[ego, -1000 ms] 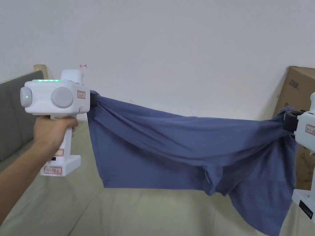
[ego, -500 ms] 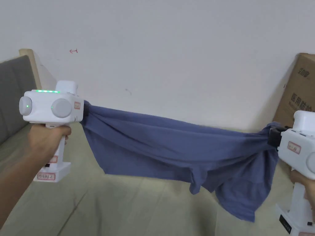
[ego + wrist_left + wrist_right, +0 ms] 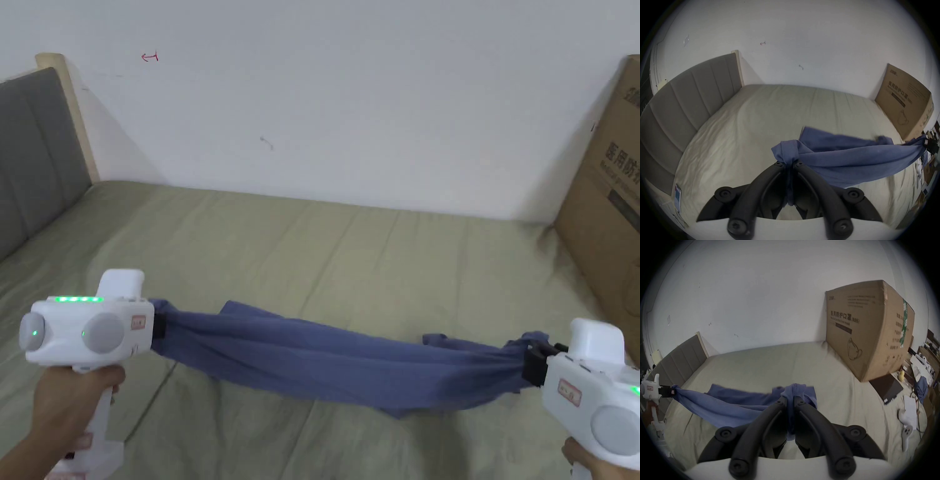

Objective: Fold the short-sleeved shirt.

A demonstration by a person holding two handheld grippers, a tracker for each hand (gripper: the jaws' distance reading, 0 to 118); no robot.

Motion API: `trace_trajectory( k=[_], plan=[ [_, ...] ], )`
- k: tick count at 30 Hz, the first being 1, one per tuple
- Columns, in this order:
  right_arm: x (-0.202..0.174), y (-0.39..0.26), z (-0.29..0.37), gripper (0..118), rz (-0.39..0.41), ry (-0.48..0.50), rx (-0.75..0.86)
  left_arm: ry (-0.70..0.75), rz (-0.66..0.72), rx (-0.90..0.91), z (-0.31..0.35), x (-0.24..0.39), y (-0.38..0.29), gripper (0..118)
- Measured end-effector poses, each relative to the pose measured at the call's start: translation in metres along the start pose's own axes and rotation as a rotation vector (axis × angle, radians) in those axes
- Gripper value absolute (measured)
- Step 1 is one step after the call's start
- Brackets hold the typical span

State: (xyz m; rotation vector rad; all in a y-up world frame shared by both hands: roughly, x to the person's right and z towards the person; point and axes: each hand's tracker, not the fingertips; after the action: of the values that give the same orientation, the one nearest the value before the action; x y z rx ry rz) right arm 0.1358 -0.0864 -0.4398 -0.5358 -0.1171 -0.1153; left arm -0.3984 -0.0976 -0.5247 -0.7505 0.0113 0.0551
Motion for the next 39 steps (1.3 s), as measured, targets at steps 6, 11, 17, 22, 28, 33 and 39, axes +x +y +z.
trace_trajectory(
  k=[6, 11, 17, 22, 28, 33, 39],
  plan=[
    [0.005, -0.058, 0.058, 7, 0.018, -0.003, -0.031, -0.029, 0.022, -0.081, 0.046, -0.014, -0.073, 6],
    [0.010, -0.099, 0.110, 7, 0.018, -0.002, -0.047, -0.044, 0.064, -0.126, 0.079, -0.034, -0.130, 6],
    [0.021, -0.147, 0.154, 7, 0.028, -0.014, -0.108, -0.034, 0.060, -0.183, 0.115, -0.045, -0.193, 6],
    [0.027, -0.188, 0.169, 7, 0.031, -0.042, -0.228, 0.022, 0.019, -0.275, 0.129, -0.047, -0.235, 6],
    [0.029, -0.226, 0.158, 7, -0.001, -0.065, -0.441, 0.058, 0.040, -0.384, 0.120, -0.055, -0.267, 6],
    [0.032, -0.241, 0.139, 8, -0.025, -0.072, -0.495, 0.054, 0.132, -0.413, 0.109, -0.062, -0.273, 10],
    [0.027, -0.216, 0.154, 76, -0.025, -0.041, -0.424, 0.012, 0.206, -0.370, 0.123, -0.057, -0.256, 92]
  ],
)
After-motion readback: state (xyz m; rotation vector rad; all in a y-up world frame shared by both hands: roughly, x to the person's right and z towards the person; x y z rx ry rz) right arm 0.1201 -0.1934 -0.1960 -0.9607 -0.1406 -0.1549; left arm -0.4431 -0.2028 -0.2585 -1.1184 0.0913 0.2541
